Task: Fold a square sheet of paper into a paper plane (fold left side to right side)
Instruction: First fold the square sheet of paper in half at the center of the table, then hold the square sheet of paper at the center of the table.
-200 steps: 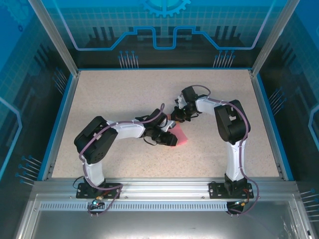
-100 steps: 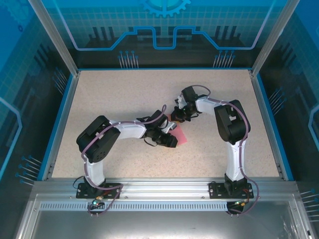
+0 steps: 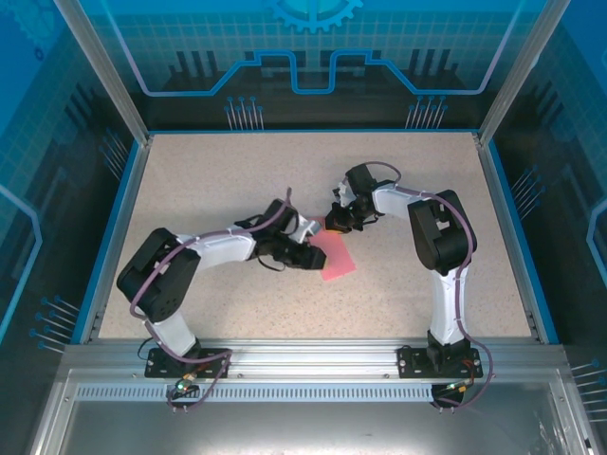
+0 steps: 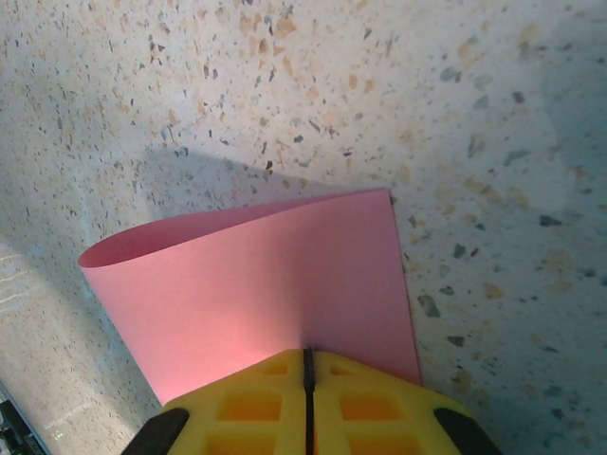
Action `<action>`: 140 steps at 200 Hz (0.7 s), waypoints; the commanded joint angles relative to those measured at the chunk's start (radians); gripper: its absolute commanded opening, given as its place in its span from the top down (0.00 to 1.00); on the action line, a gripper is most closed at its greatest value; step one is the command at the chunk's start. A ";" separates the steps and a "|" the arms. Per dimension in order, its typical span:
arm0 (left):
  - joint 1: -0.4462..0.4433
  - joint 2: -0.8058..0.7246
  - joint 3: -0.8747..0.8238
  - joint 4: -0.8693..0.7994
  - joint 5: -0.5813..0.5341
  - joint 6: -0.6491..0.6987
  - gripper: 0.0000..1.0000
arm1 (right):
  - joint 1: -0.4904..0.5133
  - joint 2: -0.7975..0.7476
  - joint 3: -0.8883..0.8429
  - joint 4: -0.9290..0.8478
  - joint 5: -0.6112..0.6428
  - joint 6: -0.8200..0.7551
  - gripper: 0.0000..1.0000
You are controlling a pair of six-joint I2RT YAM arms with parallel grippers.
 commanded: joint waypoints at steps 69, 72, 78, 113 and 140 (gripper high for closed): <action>0.040 0.250 0.177 0.034 -0.019 -0.038 0.58 | -0.007 -0.002 -0.045 0.033 0.022 0.022 0.91; 0.040 0.253 0.178 0.035 -0.020 -0.040 0.58 | -0.008 -0.002 -0.047 0.040 0.017 0.024 0.91; 0.040 0.261 0.177 0.034 -0.022 -0.041 0.58 | -0.007 -0.007 -0.051 0.052 0.007 0.027 0.91; 0.034 0.276 0.163 0.004 -0.061 -0.041 0.58 | -0.010 -0.047 -0.045 0.084 -0.017 0.023 0.89; 0.034 0.280 0.132 0.003 -0.084 -0.054 0.58 | -0.028 -0.124 -0.051 0.107 -0.016 0.011 0.81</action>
